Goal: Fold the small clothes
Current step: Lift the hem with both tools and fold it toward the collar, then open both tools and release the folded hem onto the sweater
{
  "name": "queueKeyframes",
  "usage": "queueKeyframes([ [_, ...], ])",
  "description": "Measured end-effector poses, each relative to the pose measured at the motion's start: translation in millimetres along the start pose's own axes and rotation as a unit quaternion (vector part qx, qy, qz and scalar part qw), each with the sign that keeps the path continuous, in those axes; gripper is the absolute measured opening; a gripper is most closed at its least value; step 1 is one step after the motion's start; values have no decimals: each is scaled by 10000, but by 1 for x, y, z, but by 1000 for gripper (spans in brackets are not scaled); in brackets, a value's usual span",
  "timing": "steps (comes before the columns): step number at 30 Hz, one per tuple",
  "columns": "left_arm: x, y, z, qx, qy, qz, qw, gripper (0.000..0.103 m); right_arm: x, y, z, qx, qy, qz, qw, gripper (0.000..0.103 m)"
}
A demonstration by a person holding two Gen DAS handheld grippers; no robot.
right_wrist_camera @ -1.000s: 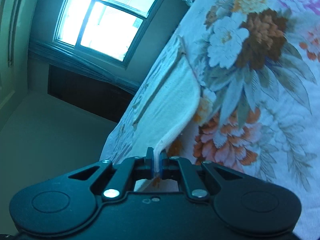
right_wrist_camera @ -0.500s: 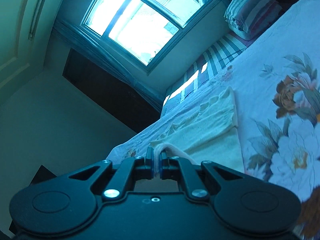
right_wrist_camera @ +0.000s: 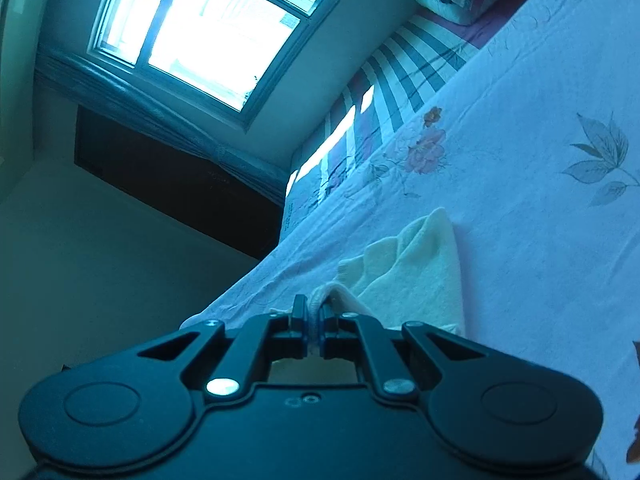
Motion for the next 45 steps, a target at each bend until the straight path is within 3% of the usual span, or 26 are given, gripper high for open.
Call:
queueKeyframes([
  [11,-14,-17,67,-236,-350,-84,9991,4,55,-16,45,-181,16,687,9975,7],
  [15,-21,-27,74,-139,-437,-258,9986,4,59,-27,48,-81,55,669,9977,17],
  [19,-22,-38,80,-96,-452,-209,9987,4,61,-44,45,27,106,584,9982,20],
  [22,-19,-56,63,300,-309,-258,9987,4,57,-50,36,109,173,403,9990,25],
  [25,-14,-66,51,341,-456,273,9980,4,48,-50,27,98,224,3,9997,27],
  [27,-10,-62,55,58,-686,836,9941,5,45,-48,28,21,352,-252,9991,33],
  [31,-2,-54,63,-343,-917,1652,9814,8,34,-44,41,-237,454,-703,9962,31],
  [34,8,-54,69,-393,-960,2037,9735,21,27,-41,52,-341,576,-1052,9922,29],
  [36,11,-53,73,-462,-1015,2218,9687,38,22,-39,59,-466,679,-1292,9882,29],
  [40,16,-49,81,-706,-1121,2526,9584,38,21,-35,69,-612,811,-1545,9828,28],
  [43,13,-48,84,-792,-1183,2576,9557,37,18,-34,73,-682,799,-1681,9802,25],
  [44,12,-47,84,-788,-1167,2593,9555,35,18,-33,74,-692,891,-1790,9774,20],
  [45,14,-46,87,-803,-1141,2594,9556,17,19,-32,75,-663,1008,-1924,9739,13],
])
Point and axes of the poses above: each gripper's, at about its wrist camera, not at the fingertips, and z roughly the way its jaws point, x to its right, y to its underside, the point moved 10 cm from there along z, roughly the way its jaws point, and after that the axes turned 6 degrees about -x, right-handed, at the moved point
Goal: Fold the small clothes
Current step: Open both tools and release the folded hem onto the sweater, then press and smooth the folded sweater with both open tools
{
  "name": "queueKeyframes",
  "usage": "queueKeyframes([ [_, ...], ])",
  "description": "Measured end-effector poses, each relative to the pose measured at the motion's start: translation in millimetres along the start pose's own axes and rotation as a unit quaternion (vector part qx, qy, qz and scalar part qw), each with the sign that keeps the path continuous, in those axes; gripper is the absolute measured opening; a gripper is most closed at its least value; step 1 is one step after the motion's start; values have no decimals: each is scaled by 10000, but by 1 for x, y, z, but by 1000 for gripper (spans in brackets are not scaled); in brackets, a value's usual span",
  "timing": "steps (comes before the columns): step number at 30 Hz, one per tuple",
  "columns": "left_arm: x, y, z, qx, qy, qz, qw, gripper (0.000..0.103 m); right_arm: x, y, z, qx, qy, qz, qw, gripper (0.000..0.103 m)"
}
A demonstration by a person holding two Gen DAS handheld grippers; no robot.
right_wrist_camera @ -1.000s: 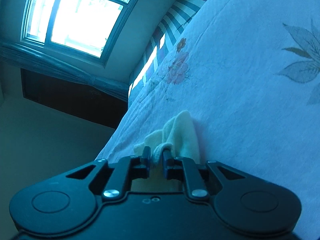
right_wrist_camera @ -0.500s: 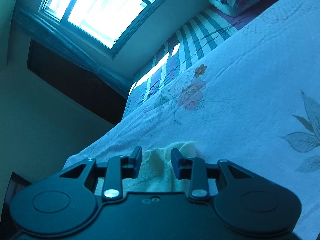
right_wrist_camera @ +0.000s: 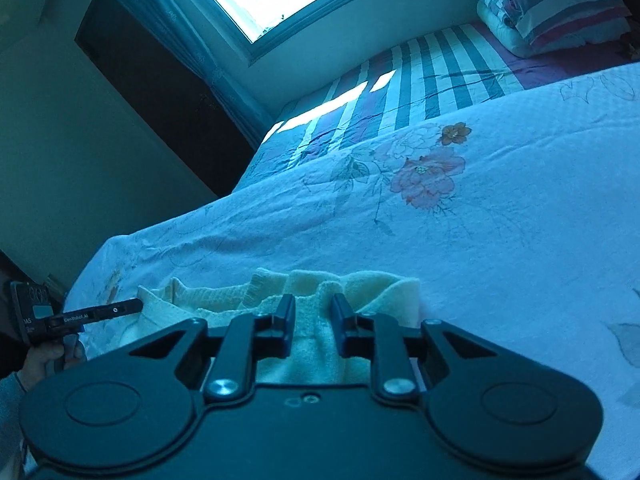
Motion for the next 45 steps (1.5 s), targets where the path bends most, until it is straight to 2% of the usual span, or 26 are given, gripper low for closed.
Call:
queueKeyframes([
  [1,1,1,1,-26,33,-15,10000,7,-1,0,0,23,114,-113,9999,9],
  [2,2,1,1,30,98,-54,9999,3,-3,0,0,32,181,-222,9996,8],
  [7,3,-9,-11,479,300,-200,9982,3,-8,-8,-14,318,96,-315,9990,4],
  [15,2,-28,-33,945,465,-368,9938,3,-11,-30,-29,763,-73,-299,9966,4],
  [17,-2,-27,-27,837,351,-404,9951,3,-3,-29,-22,695,18,-173,9974,4],
  [22,-21,-7,13,134,-348,-389,9985,3,20,-14,9,252,416,37,9988,4],
  [23,-21,-6,13,213,-367,-398,9983,4,22,-12,11,222,438,34,9988,5],
  [25,-23,-5,10,280,-466,-461,9975,11,23,-9,9,242,495,60,9985,5],
  [27,-25,-5,-2,407,-718,-499,9953,35,21,-10,-1,372,658,16,9971,17],
  [29,-21,-2,-22,629,-983,-377,9924,54,14,-10,-17,501,724,-64,9961,18],
  [32,-3,12,-44,605,-1190,-191,9909,56,-7,3,-37,559,674,-306,9957,19],
  [35,23,28,-54,591,-1050,-93,9927,56,-30,25,-39,384,482,-502,9968,19],
  [37,37,39,-51,542,-941,-38,9941,56,-41,38,-31,224,528,-676,9961,18],
  [40,37,51,-37,376,-1042,7,9938,56,-42,49,-18,75,682,-755,9948,18],
  [45,35,55,-41,459,-1021,11,9937,56,-33,51,-19,135,747,-590,9954,14],
])
Point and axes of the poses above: each gripper's, at about its wrist camera, not at the fingertips, and z roughly the way its jaws point, x to its right, y to its underside, the point moved 10 cm from there along z, roughly the way its jaws point, and after that the axes turned 6 degrees about -x, right-handed, at the moved point
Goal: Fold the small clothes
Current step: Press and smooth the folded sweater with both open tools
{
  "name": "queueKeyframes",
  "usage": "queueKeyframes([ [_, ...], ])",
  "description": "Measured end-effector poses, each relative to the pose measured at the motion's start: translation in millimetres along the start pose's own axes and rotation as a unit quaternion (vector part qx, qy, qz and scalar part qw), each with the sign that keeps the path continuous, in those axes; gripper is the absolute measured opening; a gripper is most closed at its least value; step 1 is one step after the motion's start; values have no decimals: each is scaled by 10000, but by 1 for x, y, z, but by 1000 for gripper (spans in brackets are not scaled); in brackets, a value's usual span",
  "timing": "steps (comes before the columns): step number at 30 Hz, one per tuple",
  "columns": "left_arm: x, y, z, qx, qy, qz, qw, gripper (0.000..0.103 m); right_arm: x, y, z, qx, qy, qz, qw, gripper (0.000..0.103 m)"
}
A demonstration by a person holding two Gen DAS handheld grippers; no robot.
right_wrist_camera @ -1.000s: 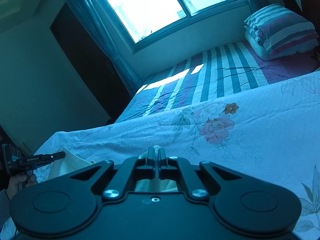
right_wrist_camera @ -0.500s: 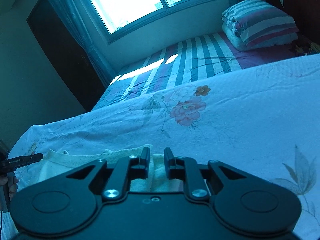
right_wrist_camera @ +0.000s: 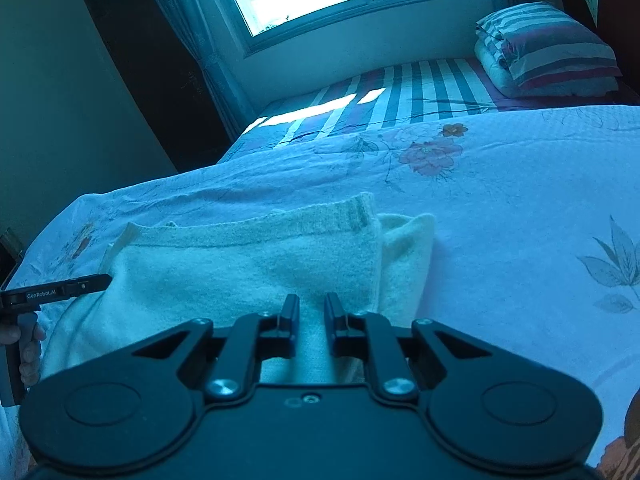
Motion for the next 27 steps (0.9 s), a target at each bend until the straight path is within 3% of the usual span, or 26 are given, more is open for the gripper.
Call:
queueKeyframes([
  [4,4,2,-7,-50,-107,92,9999,56,0,0,-9,-22,78,-18,10000,15],
  [9,11,5,-43,137,-45,79,9999,56,-23,4,-44,198,-44,-153,9997,19],
  [15,19,41,-55,7,134,-145,9998,56,-49,39,-46,-51,-59,-222,9997,20],
  [20,13,57,-62,42,176,-135,9997,56,-30,58,-39,-208,311,88,9993,6],
  [23,8,61,-83,103,150,-251,9995,56,-36,62,-63,-65,325,181,9993,17],
  [27,-7,76,-117,236,78,-382,9990,56,-47,77,-98,122,391,162,9990,19],
])
Point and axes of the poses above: each gripper's, at about its wrist camera, not at the fingertips, and z roughly the way its jaws point, x to its right, y to its underside, the point moved 10 cm from there along z, roughly the way its jaws point, and after that the axes turned 6 degrees about -x, right-handed, at the moved point
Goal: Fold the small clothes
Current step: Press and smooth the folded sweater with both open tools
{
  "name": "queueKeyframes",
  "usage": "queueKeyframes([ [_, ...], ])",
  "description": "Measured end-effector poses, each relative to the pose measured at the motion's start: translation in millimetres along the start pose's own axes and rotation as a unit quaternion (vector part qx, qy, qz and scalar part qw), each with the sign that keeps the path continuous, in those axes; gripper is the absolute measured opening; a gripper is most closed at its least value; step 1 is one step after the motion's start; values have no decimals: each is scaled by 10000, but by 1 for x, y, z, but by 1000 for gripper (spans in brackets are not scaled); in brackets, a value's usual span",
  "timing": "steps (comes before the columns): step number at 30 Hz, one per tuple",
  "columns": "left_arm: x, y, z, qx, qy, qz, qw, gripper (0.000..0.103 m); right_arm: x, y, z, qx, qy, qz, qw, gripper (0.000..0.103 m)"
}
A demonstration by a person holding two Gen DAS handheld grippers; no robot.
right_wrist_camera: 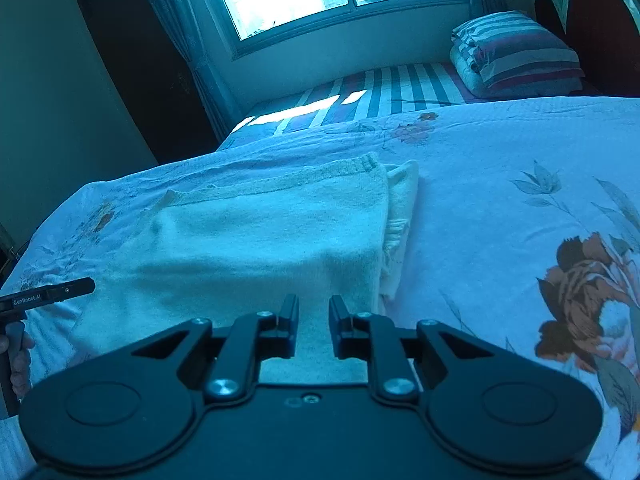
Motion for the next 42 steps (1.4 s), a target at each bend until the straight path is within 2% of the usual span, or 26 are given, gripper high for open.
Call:
queueKeyframes([
  [4,-19,19,-9,-180,-62,-155,9997,56,4,21,-16,41,158,169,9997,25],
  [8,-26,33,1,-375,-90,-266,9989,56,10,38,-1,-224,334,415,9983,26],
  [10,-25,39,7,-487,-81,-268,9984,56,10,44,5,-271,277,541,9978,26],
  [11,-24,42,8,-491,-89,-228,9985,56,10,45,6,-243,265,538,9979,20],
  [12,-24,44,10,-521,-207,-95,9984,56,10,47,7,-226,339,461,9981,9],
  [14,-22,45,8,-516,-336,82,9981,56,18,51,8,-244,532,458,9972,3],
  [16,-21,40,-2,-507,-506,110,9974,56,19,48,-1,-173,534,561,9968,5],
  [17,-18,33,-11,-347,-595,196,9974,56,17,44,-9,-22,545,553,9970,14],
  [18,-10,23,-21,-119,-585,257,9979,56,8,35,-17,211,411,526,9975,17],
  [19,4,12,-27,42,-388,181,9991,56,-2,30,-18,277,268,502,9980,17],
  [21,40,4,-22,48,4,240,9997,56,-43,20,0,162,-138,235,9995,17],
  [22,65,4,-14,18,117,505,9987,56,-60,20,10,55,-276,91,9996,17],
  [24,92,10,0,-107,177,763,9969,56,-96,23,33,-142,-631,-103,9979,16],
  [26,108,19,10,-246,252,785,9963,56,-111,27,48,-281,-666,-220,9971,17],
  [27,112,25,15,-342,225,833,9957,56,-117,30,52,-330,-707,-281,9966,13],
  [28,114,32,21,-418,17,920,9949,56,-117,34,58,-439,-621,-332,9966,8],
  [30,111,49,31,-597,-130,1096,9921,56,-114,44,65,-623,-479,-424,9960,10],
  [32,109,56,28,-447,-202,1379,9892,56,-109,48,60,-570,-416,-535,9961,9],
  [35,96,53,20,-425,-216,1218,9914,56,-89,45,48,-453,-85,-507,9977,8],
  [42,36,50,5,-382,-488,809,9948,56,-12,51,12,-332,429,-116,9985,6],
])
Point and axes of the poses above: each gripper's, at about its wrist camera, not at the fingertips, and z roughly the way its jaws point, x to its right, y to its underside, the point moved 10 cm from there along z, roughly the way its jaws point, and after that the axes turned 6 degrees about -x, right-handed, at the moved point
